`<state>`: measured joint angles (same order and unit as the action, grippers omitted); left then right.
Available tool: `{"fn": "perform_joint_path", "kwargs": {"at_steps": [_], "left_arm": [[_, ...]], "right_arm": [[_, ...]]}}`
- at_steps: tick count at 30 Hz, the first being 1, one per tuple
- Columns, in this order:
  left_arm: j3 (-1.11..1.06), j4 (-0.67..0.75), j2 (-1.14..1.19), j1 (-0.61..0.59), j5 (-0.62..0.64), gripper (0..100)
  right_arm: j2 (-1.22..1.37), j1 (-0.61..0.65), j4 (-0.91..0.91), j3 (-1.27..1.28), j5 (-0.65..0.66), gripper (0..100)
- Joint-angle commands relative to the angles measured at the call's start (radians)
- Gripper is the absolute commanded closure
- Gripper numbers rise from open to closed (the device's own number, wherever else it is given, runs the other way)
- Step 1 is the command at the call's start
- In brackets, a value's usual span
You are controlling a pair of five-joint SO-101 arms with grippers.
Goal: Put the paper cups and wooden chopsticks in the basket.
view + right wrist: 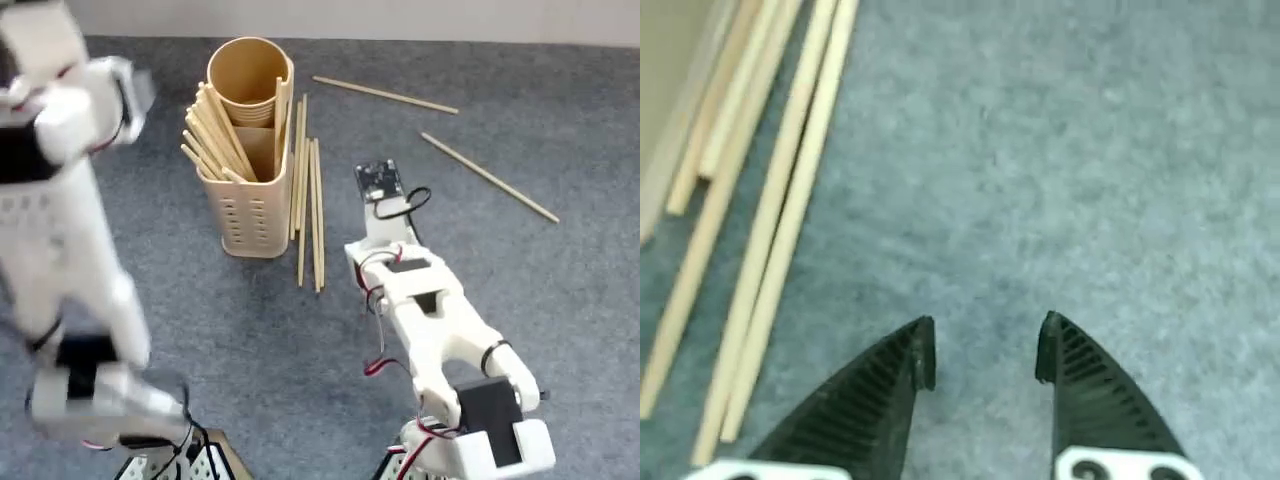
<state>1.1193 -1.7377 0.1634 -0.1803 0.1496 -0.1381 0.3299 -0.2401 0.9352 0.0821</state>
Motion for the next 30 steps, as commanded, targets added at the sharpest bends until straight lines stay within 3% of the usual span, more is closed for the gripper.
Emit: {"fn": "perform_joint_path", "kwargs": {"at_steps": [1, 6, 14, 18, 23, 30], "left_arm": [[0.387, -0.031, 0.209, 0.076, 0.018, 79], [0.214, -0.031, 0.191, 0.070, 0.091, 79], [-0.007, -0.029, 0.061, -0.213, 0.192, 78], [-0.148, -0.029, 0.035, -0.344, 0.135, 78], [-0.314, -0.018, 0.051, -0.412, 0.035, 78], [-0.430, 0.132, 0.050, -0.489, 0.015, 78]], "right_arm": [[-0.054, 0.007, 0.027, 0.018, 0.011, 82.5], [-0.054, 0.005, 0.030, 0.016, 0.011, 82.5], [-0.054, 0.081, 0.071, -0.097, -0.020, 82.5], [-0.045, 0.162, 0.071, -0.147, -0.086, 82.5], [0.099, 0.265, 0.076, -0.234, -0.089, 82.5], [0.349, 0.185, 0.007, -0.395, -0.089, 82.5]]}}
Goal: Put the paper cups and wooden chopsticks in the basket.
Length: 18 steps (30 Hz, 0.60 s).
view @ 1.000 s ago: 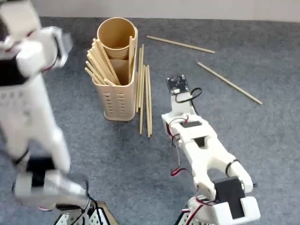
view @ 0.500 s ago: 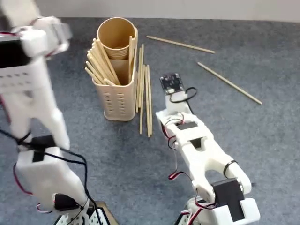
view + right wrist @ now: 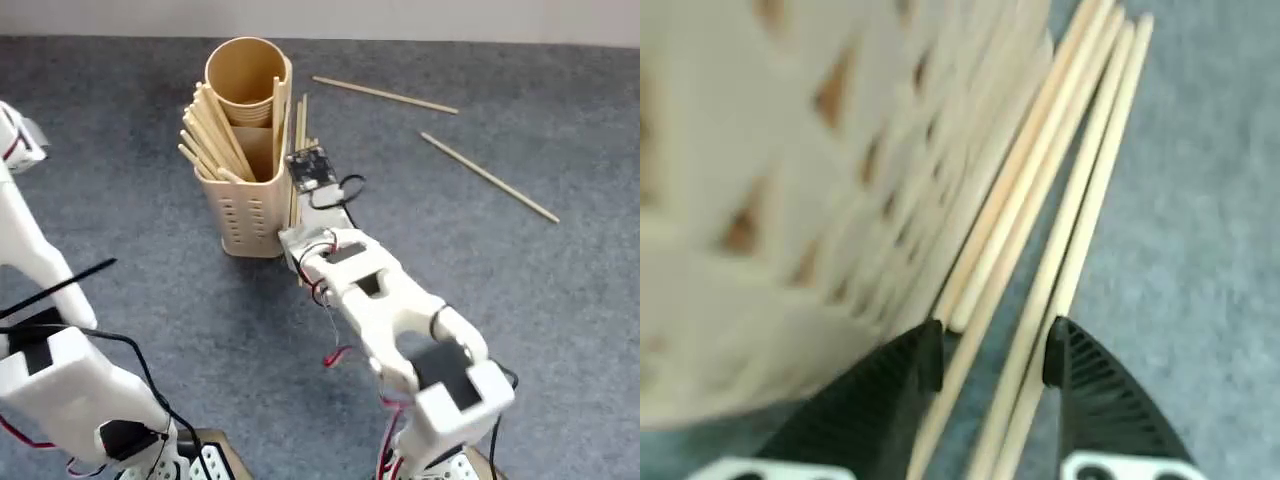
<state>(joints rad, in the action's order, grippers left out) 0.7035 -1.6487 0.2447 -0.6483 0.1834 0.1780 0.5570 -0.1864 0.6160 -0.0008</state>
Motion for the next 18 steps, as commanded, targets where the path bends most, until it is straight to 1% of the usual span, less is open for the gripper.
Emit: {"fn": "perform_joint_path", "kwargs": {"at_steps": [1, 4, 7, 9, 11, 13, 18], "left_arm": [[-0.016, 0.048, -0.031, -0.024, -0.018, 78], [-0.018, 0.052, -0.031, -0.027, -0.018, 78], [-0.016, 0.052, -0.031, -0.022, -0.018, 78], [-0.016, 0.052, -0.031, -0.021, -0.018, 78], [-0.016, 0.051, -0.031, -0.021, -0.018, 78], [-0.016, 0.049, -0.031, -0.021, -0.020, 78], [-0.010, 0.046, -0.035, -0.021, -0.021, 78]], "right_arm": [[0.036, -0.051, -0.091, -0.096, -0.006, 82.5], [0.042, -0.062, -0.174, -0.134, -0.006, 82.5], [0.042, -0.064, -0.197, -0.136, -0.006, 83.3], [0.039, -0.064, -0.206, -0.136, -0.006, 89.1], [0.036, -0.067, -0.228, -0.140, -0.006, 99.5], [0.036, -0.067, -0.246, -0.142, -0.006, 98.0], [0.007, -0.099, -0.314, -0.145, -0.006, 99.4]]}}
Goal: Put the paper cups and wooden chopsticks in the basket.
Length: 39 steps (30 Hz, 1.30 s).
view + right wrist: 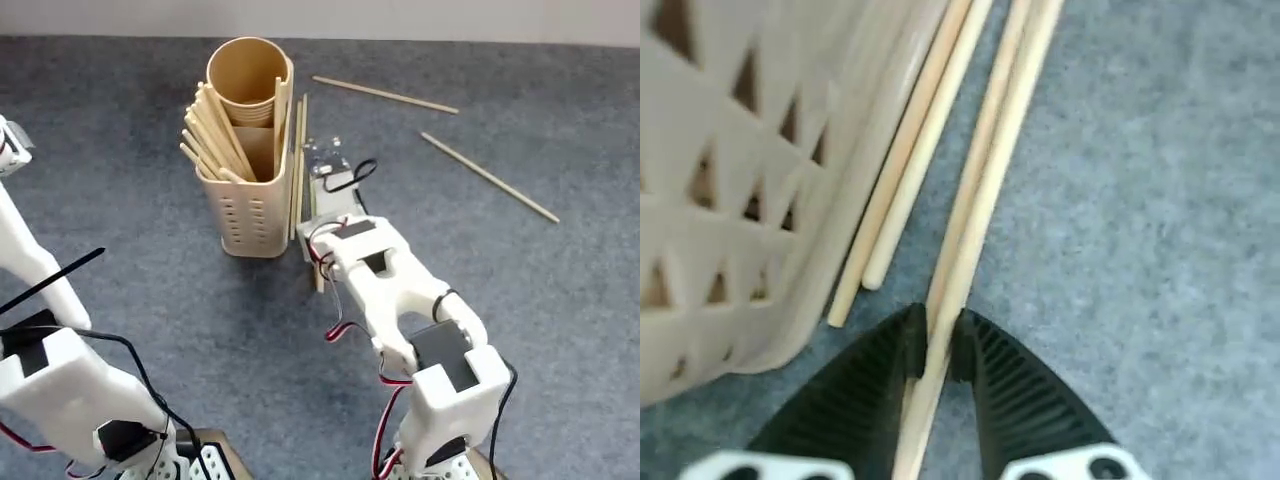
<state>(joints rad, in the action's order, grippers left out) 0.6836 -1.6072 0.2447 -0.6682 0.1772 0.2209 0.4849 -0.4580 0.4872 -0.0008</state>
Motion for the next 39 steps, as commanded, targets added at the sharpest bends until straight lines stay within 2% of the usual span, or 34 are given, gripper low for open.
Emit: {"fn": "perform_joint_path", "kwargs": {"at_steps": [1, 6, 10, 13, 15, 18, 22, 25, 28, 30, 34, 39], "left_arm": [[0.021, 0.003, -0.035, -0.001, -0.015, 78], [0.193, -0.015, -0.048, 0.016, -0.058, 79], [0.377, -0.158, -0.128, 0.077, -0.083, 79], [0.367, -0.167, -0.252, 0.076, -0.083, 79], [0.268, -0.167, -0.358, 0.079, -0.083, 79], [0.004, -0.167, -0.579, 0.099, -0.117, 79], [-0.490, -0.160, -0.967, 0.211, -0.172, 79], [-1.010, 0.041, -1.276, 0.262, -0.204, 79], [-1.515, 0.333, -1.524, 0.243, -0.198, 78], [-1.759, 0.480, -1.632, 0.200, -0.167, 78], [-2.040, 0.641, -1.770, 0.107, -0.084, 78], [-2.207, 0.747, -1.888, 0.142, -0.092, 79]], "right_arm": [[-0.070, -0.039, -0.053, -0.015, -0.006, 99.4], [-0.383, -0.111, -0.084, 0.033, -0.005, 99.4], [-0.700, -0.136, -0.085, 0.120, 0.000, 99.4], [-0.920, -0.133, -0.084, 0.170, 0.000, 99.4], [-1.041, -0.131, -0.079, 0.183, 0.000, 99.4], [-1.164, -0.116, -0.012, 0.151, 0.002, 99.4], [-1.181, -0.042, 0.054, 0.076, 0.002, 99.4], [-1.110, 0.028, 0.082, 0.025, -0.005, 99.4], [-1.017, 0.081, 0.137, -0.001, -0.006, 99.4], [-0.964, 0.099, 0.186, -0.002, -0.006, 99.3], [-0.891, 0.119, 0.280, -0.004, -0.008, 99.3], [-0.834, 0.185, 0.348, -0.005, -0.008, 99.3]]}}
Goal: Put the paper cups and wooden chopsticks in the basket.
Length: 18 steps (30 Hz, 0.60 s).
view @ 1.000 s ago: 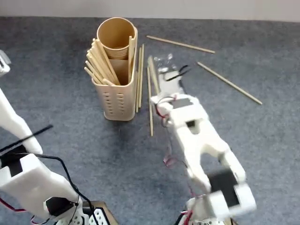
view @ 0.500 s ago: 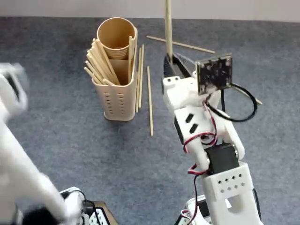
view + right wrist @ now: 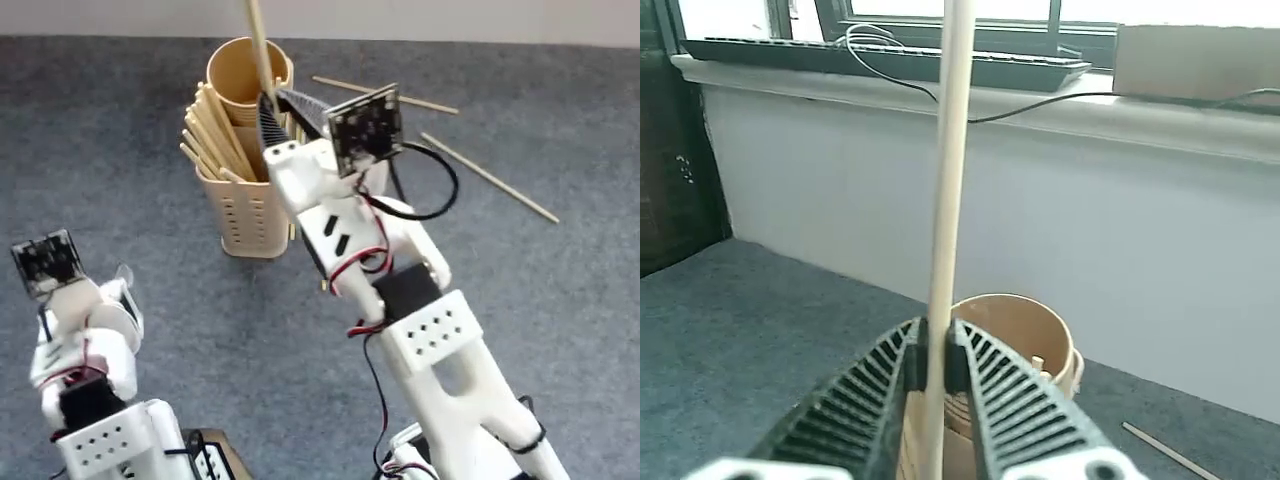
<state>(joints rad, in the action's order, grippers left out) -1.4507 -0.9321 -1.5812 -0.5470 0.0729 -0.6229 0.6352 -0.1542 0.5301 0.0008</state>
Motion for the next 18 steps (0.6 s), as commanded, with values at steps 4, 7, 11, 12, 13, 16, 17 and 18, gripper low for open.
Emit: {"fn": "perform_joint_path", "kwargs": {"at_steps": [4, 7, 11, 12, 13, 16, 17, 18], "left_arm": [[-0.162, 0.124, -0.120, 0.059, -0.040, 79], [-0.185, 0.121, -0.148, 0.107, -0.063, 79], [-0.186, 0.121, -0.148, 0.117, -0.078, 79], [-0.186, 0.121, -0.148, 0.117, -0.078, 79], [-0.186, 0.121, -0.148, 0.117, -0.078, 79], [-0.188, 0.121, -0.148, 0.119, -0.078, 79], [-0.188, 0.121, -0.148, 0.119, -0.078, 79], [-0.188, 0.121, -0.148, 0.119, -0.078, 79]], "right_arm": [[0.061, 0.061, 0.111, -0.050, -0.009, 99.3], [0.091, 0.073, 0.127, -0.073, -0.009, 99.3], [0.162, 0.068, 0.139, -0.087, -0.084, 99.3], [0.193, 0.056, 0.162, -0.094, -0.095, 99.3], [0.226, 0.047, 0.191, -0.105, -0.095, 99.3], [0.346, 0.027, 0.255, -0.182, -0.095, 99.3], [0.386, 0.022, 0.249, -0.220, -0.095, 99.3], [0.424, 0.021, 0.239, -0.262, -0.098, 99.3]]}}
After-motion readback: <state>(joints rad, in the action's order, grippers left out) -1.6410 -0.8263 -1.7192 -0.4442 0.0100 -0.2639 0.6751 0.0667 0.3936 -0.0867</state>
